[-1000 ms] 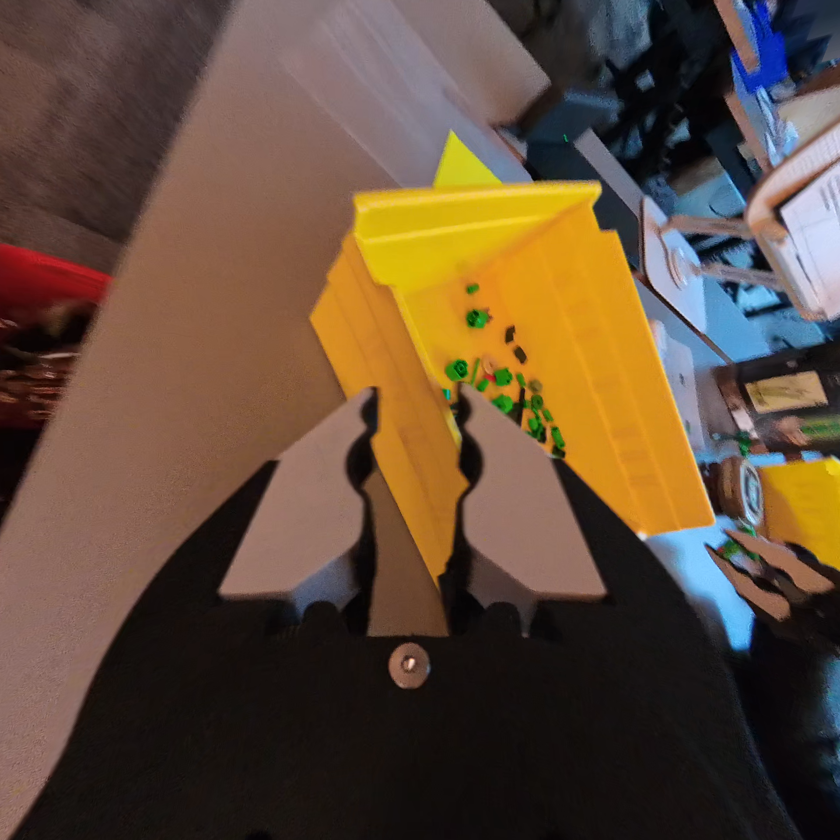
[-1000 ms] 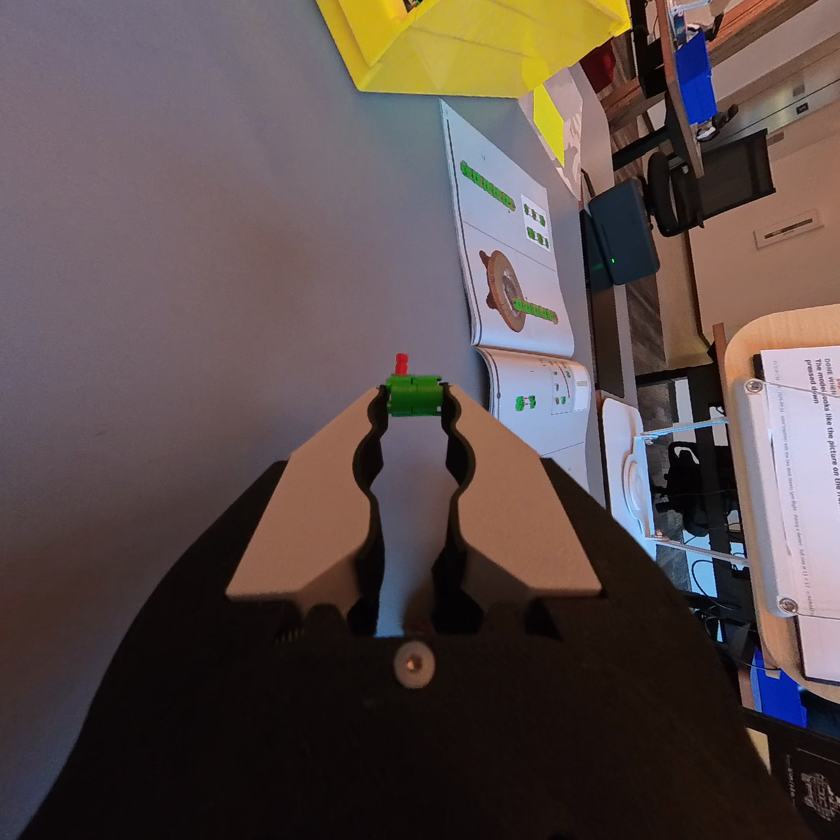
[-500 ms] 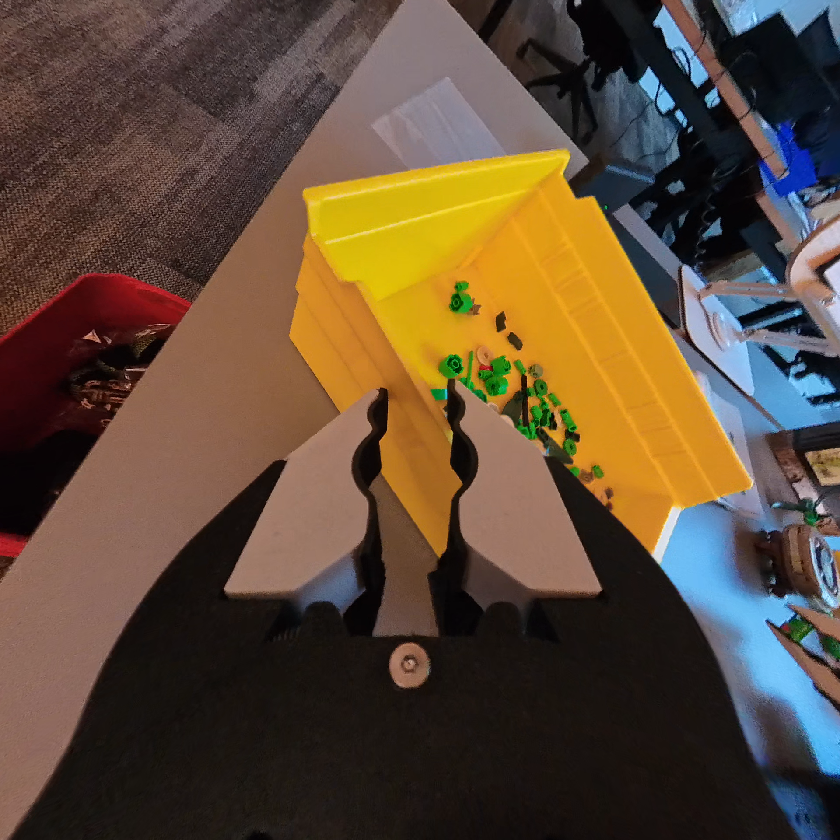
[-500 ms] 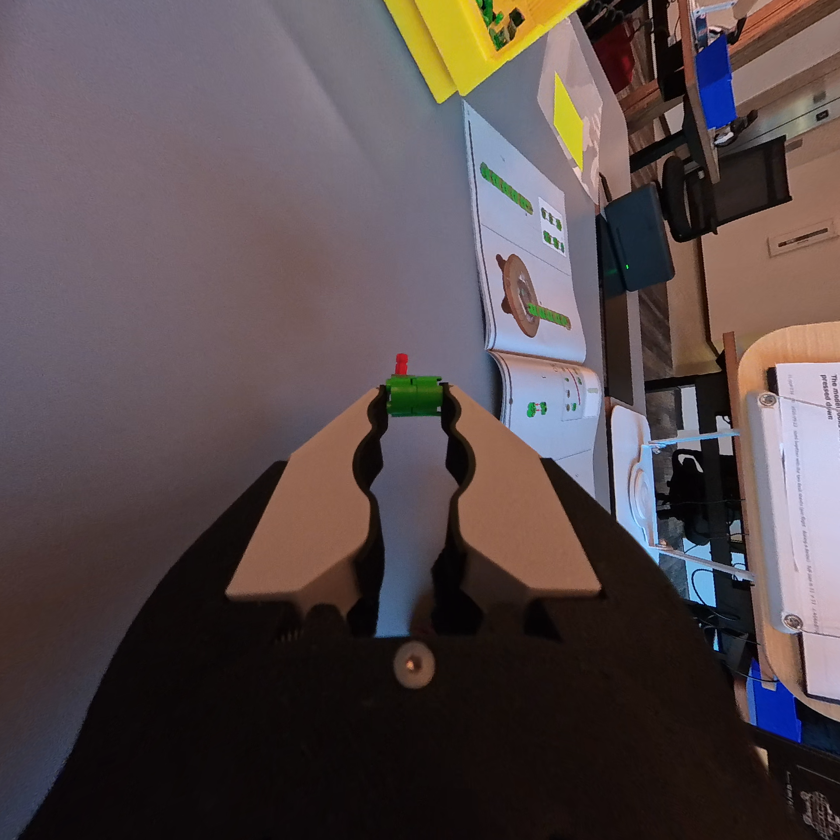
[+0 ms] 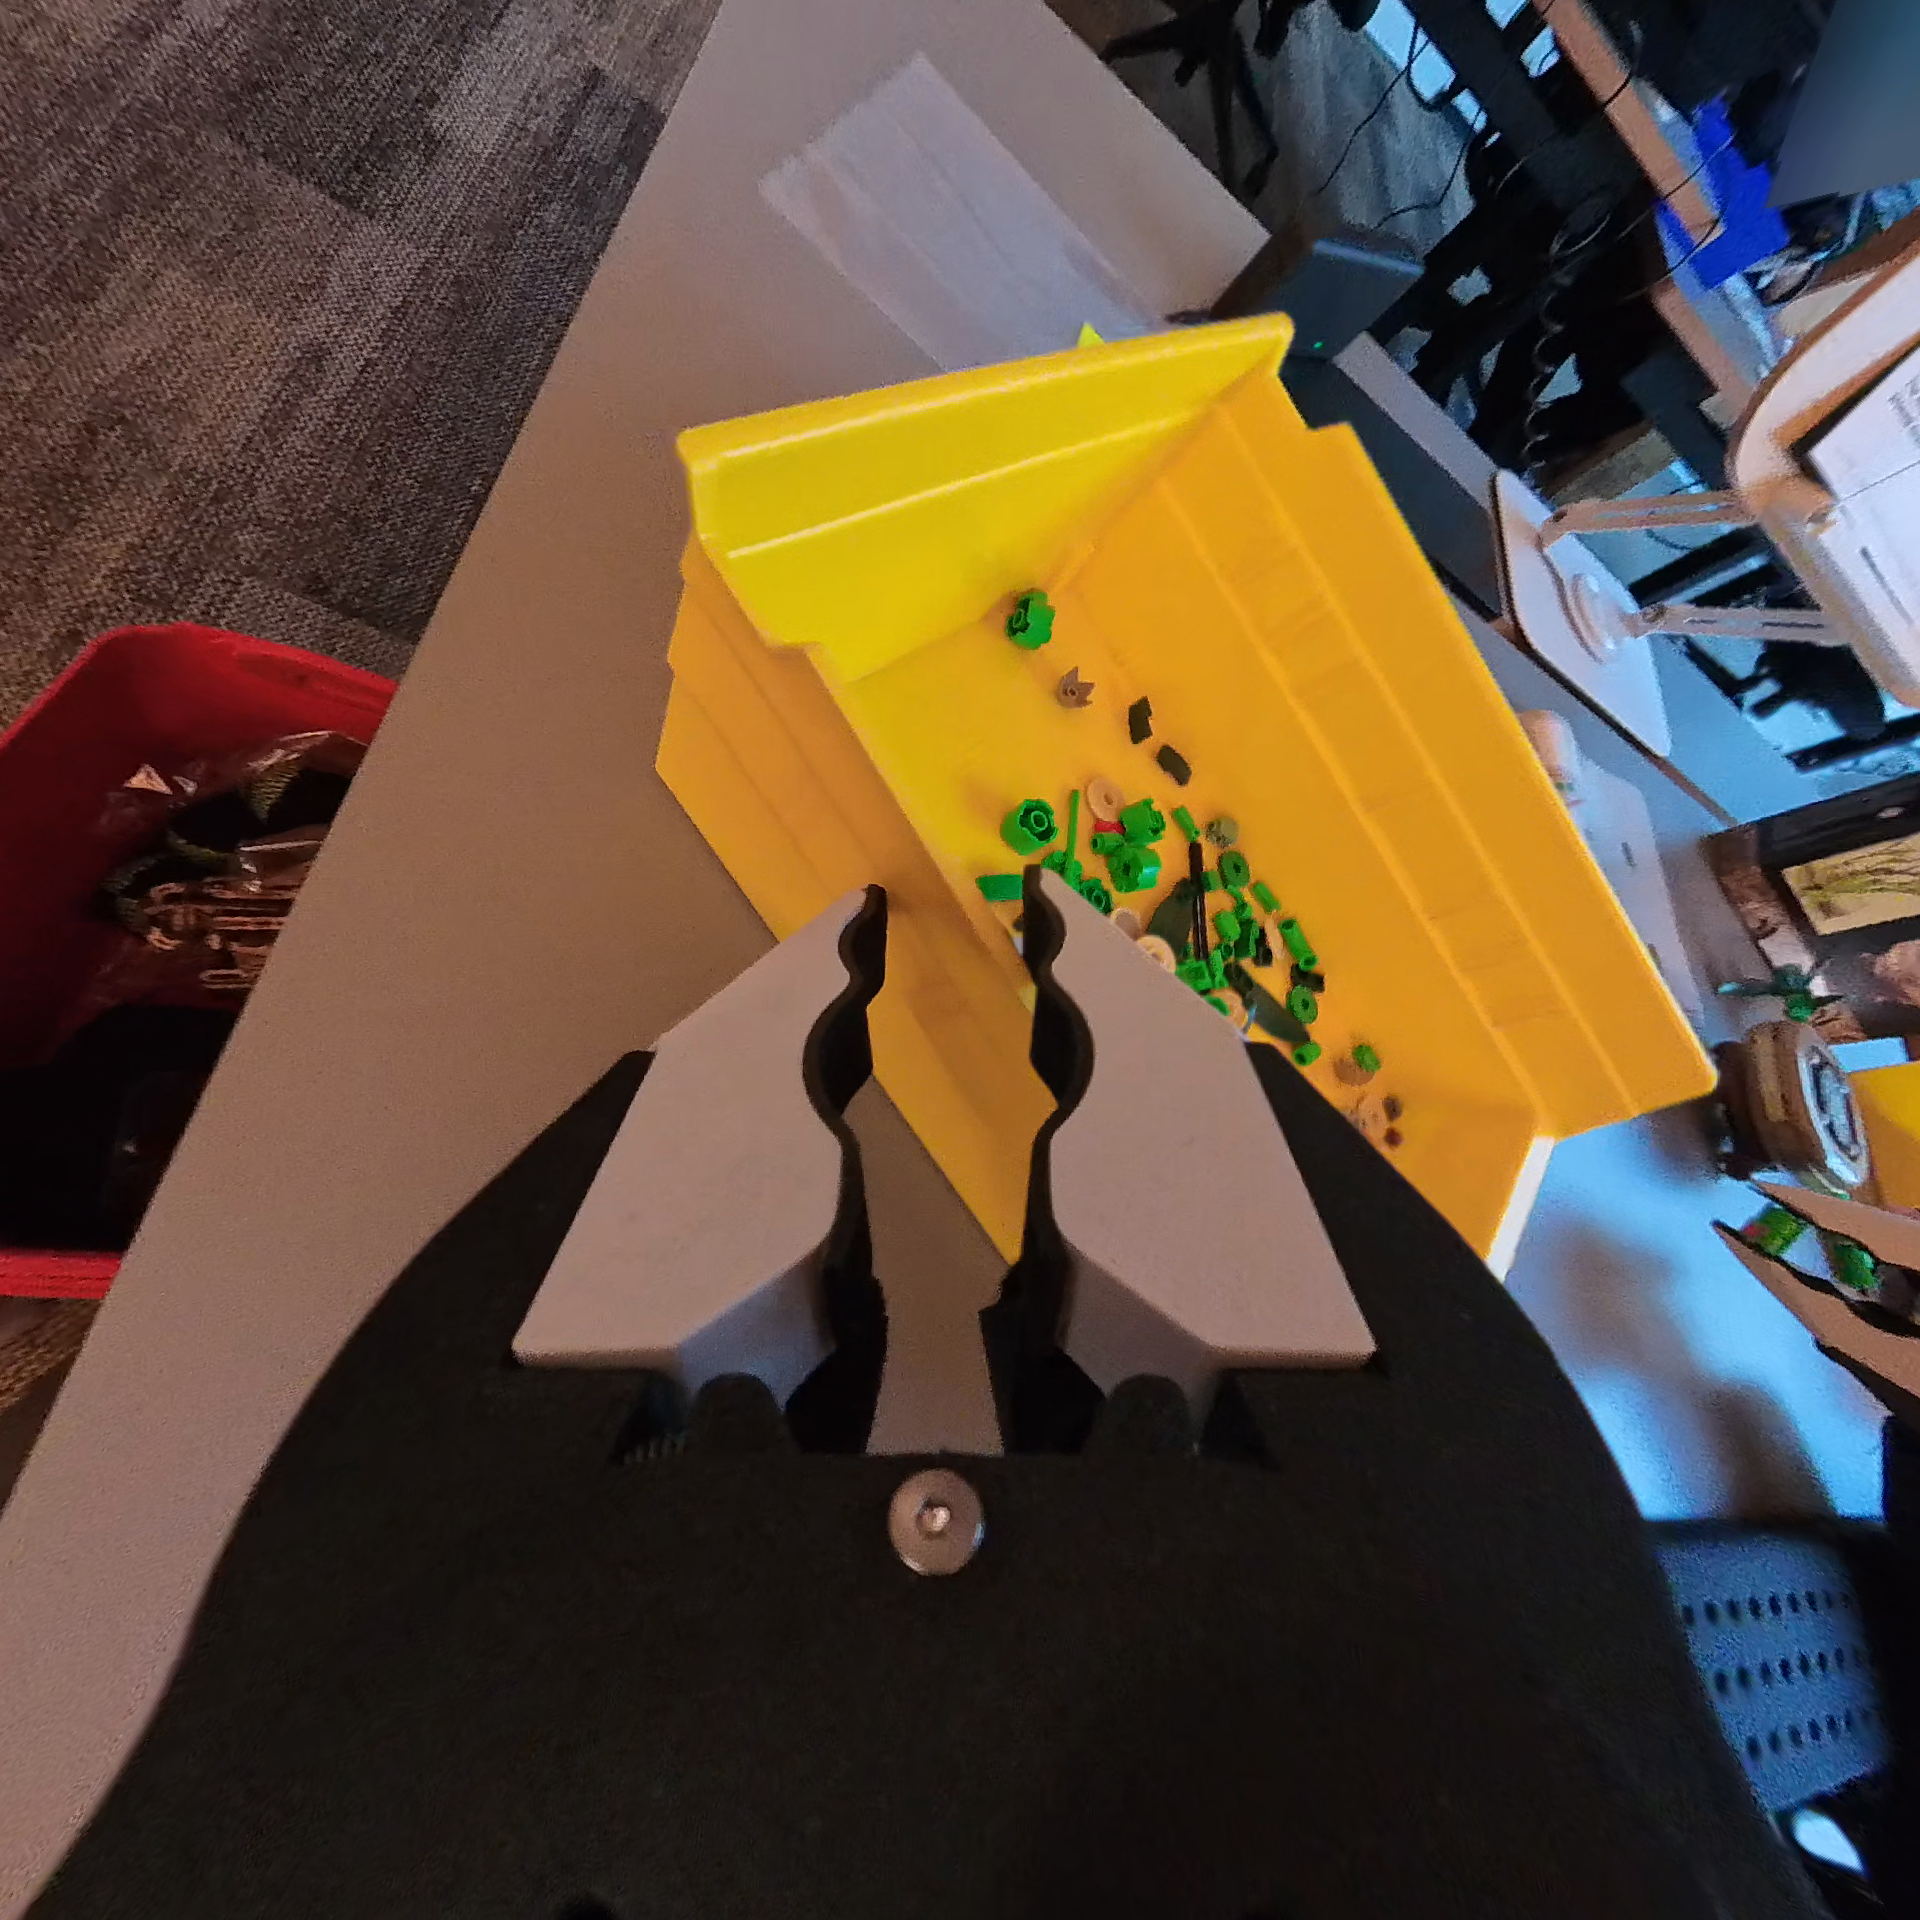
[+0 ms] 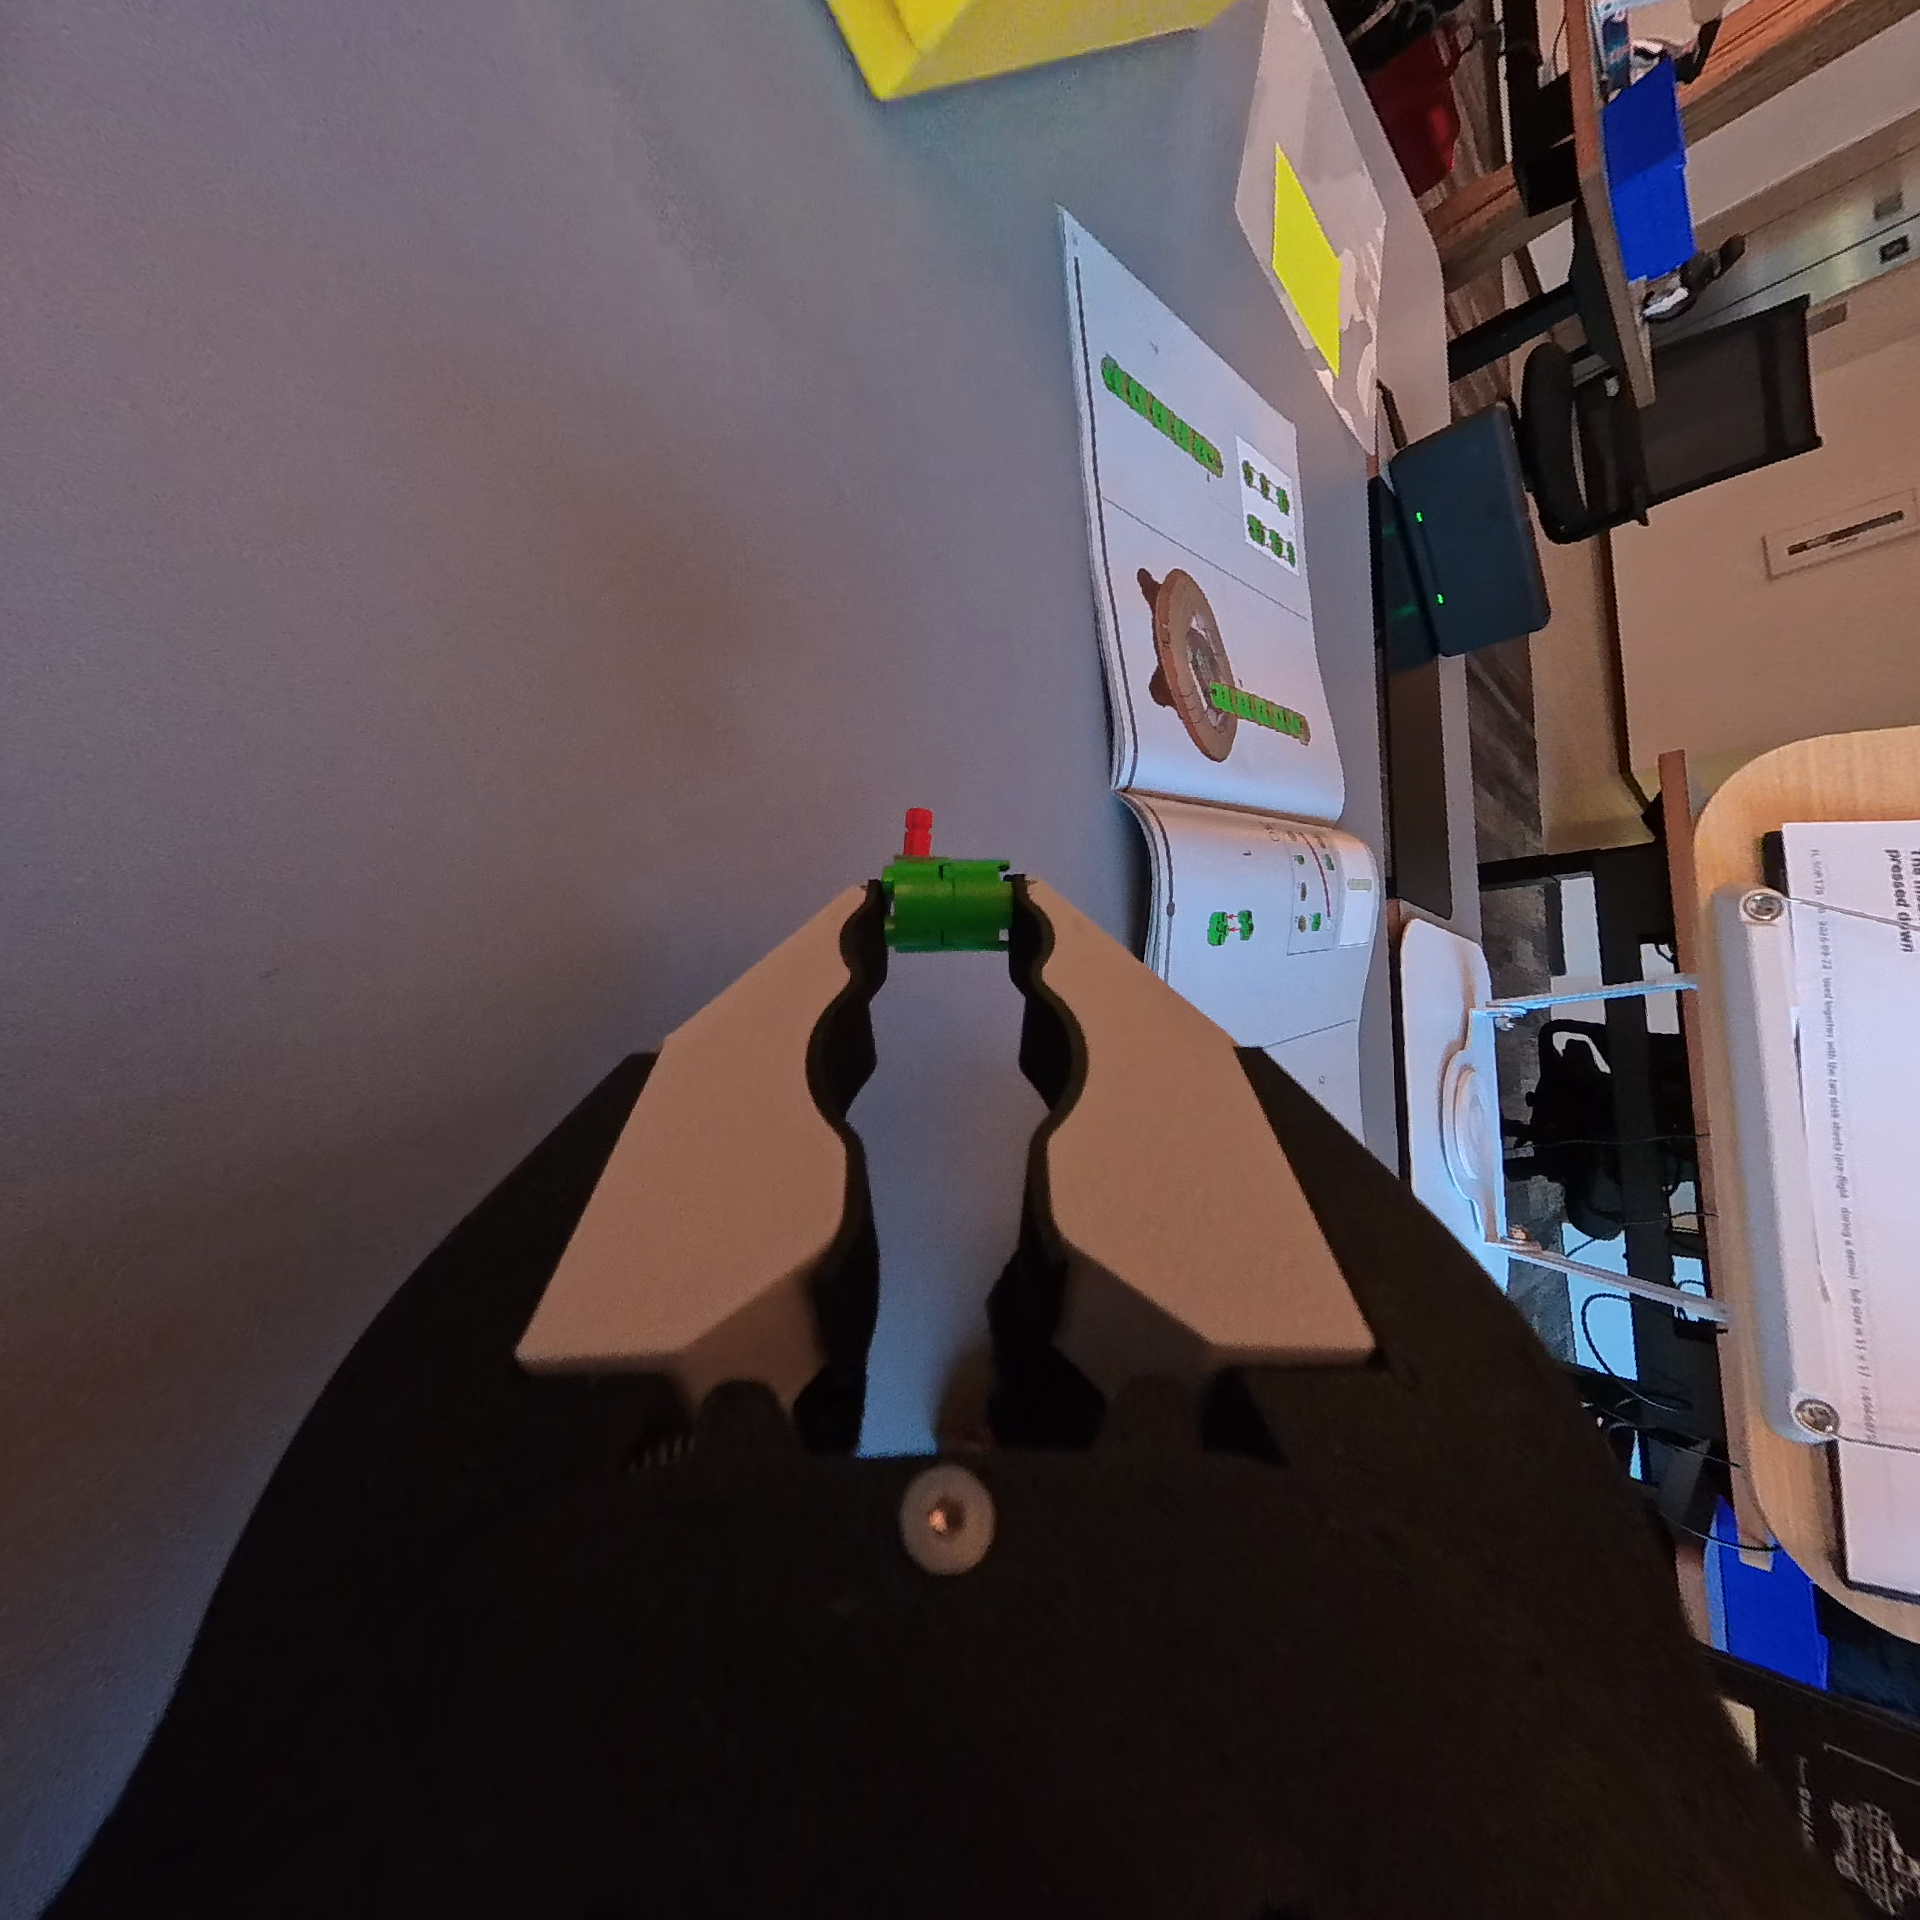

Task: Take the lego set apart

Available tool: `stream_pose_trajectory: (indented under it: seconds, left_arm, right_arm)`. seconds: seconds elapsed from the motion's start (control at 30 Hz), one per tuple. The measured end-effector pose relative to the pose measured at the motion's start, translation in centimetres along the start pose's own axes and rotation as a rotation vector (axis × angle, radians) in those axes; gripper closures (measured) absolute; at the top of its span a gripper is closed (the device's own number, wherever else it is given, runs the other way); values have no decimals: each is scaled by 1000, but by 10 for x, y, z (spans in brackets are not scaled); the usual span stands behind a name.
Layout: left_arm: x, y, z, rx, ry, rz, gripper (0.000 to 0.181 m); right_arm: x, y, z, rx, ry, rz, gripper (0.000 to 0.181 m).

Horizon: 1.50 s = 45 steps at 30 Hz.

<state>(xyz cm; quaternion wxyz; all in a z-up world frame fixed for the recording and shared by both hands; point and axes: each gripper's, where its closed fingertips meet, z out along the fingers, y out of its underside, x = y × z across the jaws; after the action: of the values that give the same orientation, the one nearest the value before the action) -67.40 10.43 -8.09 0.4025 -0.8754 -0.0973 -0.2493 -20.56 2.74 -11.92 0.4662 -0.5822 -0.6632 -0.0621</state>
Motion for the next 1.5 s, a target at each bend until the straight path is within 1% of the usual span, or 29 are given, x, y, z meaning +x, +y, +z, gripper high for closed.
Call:
stream_pose_trajectory:
  seconds: [0.23,0.3,0.43,0.57,0.6,0.63,0.67,0.7,0.73,0.77,0.8,0.83,0.87,0.9,0.93,0.97,1.0,1.07,1.1,1.13,1.17,1.2,1.27,1.3,1.33,1.37,1.43,1.5]
  left_arm:
    - [0,-1,-8,138,70,-108,155]
    - [0,-1,-9,156,55,-112,156]
    - [3,-4,-7,192,-26,-81,159]
    - [9,-6,-4,247,9,-104,155]
    - [12,-12,-11,303,24,-88,157]
    - [18,-23,-26,400,31,-56,154]
    - [30,-36,-48,523,25,15,157]
    - [48,-47,-71,643,-1,126,157]
    - [70,-54,-90,721,-56,254,155]
    - [93,-56,-102,754,-114,373,151]
    - [123,-55,-108,760,-124,478,149]
    - [163,-50,-109,758,-61,559,148]
    - [211,-37,-107,734,85,620,151]
    - [262,-16,-101,675,282,661,156]
    - [307,10,-92,588,473,677,156]
    - [343,37,-81,480,628,671,155]
    - [371,64,-65,356,745,657,155]
    - [407,113,-28,113,899,616,156]
    - [418,129,-10,12,944,589,157]
    - [428,139,7,-54,979,563,161]
    - [437,144,20,-84,1010,540,166]
    - [445,145,32,-91,1027,536,167]
    - [449,150,62,-100,968,614,166]
    - [447,156,75,-129,935,661,163]
    - [445,162,85,-157,931,678,161]
    - [444,169,88,-171,970,659,160]
    - [440,178,87,-165,1071,567,162]
    - [439,184,80,-178,1157,485,161]
  right_arm:
    - [-2,-1,1,-5,-5,-13,160]
    - [-2,-1,1,-6,-6,-12,160]
    - [-3,-1,2,-6,-11,-14,160]
    - [-3,-2,1,-1,-7,-15,160]
    - [-3,-3,1,7,-6,-10,160]
    - [-2,-5,0,20,-4,0,160]
    - [0,-8,-1,41,1,14,160]
    - [3,-12,-2,70,4,35,160]
    - [5,-17,-3,100,6,60,160]
    - [8,-21,-5,128,10,81,160]
    - [11,-25,-6,154,16,100,160]
    - [14,-28,-8,180,22,118,160]
    - [16,-31,-11,202,26,134,160]
    - [18,-34,-13,225,30,148,160]
    - [20,-38,-16,248,32,163,160]
    - [22,-41,-19,274,33,180,160]
    - [24,-44,-22,300,36,197,160]
    - [28,-49,-29,346,43,228,160]
    - [30,-50,-32,364,50,240,160]
    - [33,-50,-34,376,64,250,160]
    - [37,-49,-36,381,81,257,160]
    - [40,-47,-38,383,99,263,160]
    - [50,-43,-41,385,144,290,160]
    - [54,-40,-42,380,163,309,160]
    - [57,-38,-43,378,174,321,160]
    - [59,-37,-44,385,182,327,160]
    - [62,-36,-46,402,184,352,160]
    - [64,-37,-47,421,179,370,160]
